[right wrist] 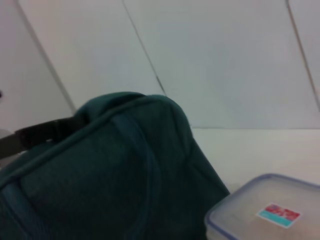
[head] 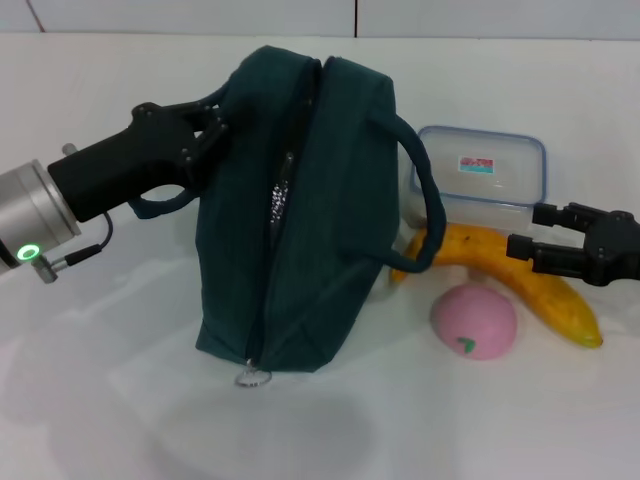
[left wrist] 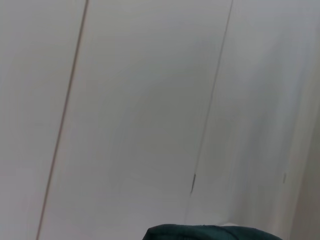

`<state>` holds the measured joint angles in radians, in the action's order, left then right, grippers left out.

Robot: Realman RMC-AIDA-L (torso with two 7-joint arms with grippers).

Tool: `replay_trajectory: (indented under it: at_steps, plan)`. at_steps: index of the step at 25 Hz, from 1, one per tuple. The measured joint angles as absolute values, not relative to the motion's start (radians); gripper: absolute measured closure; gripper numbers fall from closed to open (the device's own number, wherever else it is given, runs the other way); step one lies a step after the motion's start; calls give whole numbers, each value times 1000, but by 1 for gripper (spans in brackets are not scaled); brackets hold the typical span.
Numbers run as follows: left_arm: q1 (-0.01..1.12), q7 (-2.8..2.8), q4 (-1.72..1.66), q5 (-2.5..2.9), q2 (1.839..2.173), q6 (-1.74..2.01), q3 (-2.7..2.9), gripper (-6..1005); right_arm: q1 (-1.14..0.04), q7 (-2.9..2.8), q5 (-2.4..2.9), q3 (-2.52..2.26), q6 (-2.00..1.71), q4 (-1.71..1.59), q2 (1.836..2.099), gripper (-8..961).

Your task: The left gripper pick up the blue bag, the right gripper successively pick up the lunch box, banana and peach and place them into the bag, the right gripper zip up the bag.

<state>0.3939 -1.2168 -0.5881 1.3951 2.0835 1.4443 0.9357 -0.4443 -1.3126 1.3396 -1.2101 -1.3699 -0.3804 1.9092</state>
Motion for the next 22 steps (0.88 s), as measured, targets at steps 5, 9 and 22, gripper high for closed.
replay_trajectory:
  at_steps: [5, 9, 22]
  plan:
    - [400, -1202, -568, 1394, 2083, 1444, 904, 953, -454, -1314, 1336, -1200, -1318, -384, 1912, 97]
    - [404, -1193, -556, 1386, 2083, 1443, 895, 954, -454, -1314, 1334, -1140, -1293, -387, 1916, 97]
    - [421, -1184, -553, 1382, 2085, 1443, 895, 954, -349, -1288, 1305, -693, -1452, -285, 2007, 97]
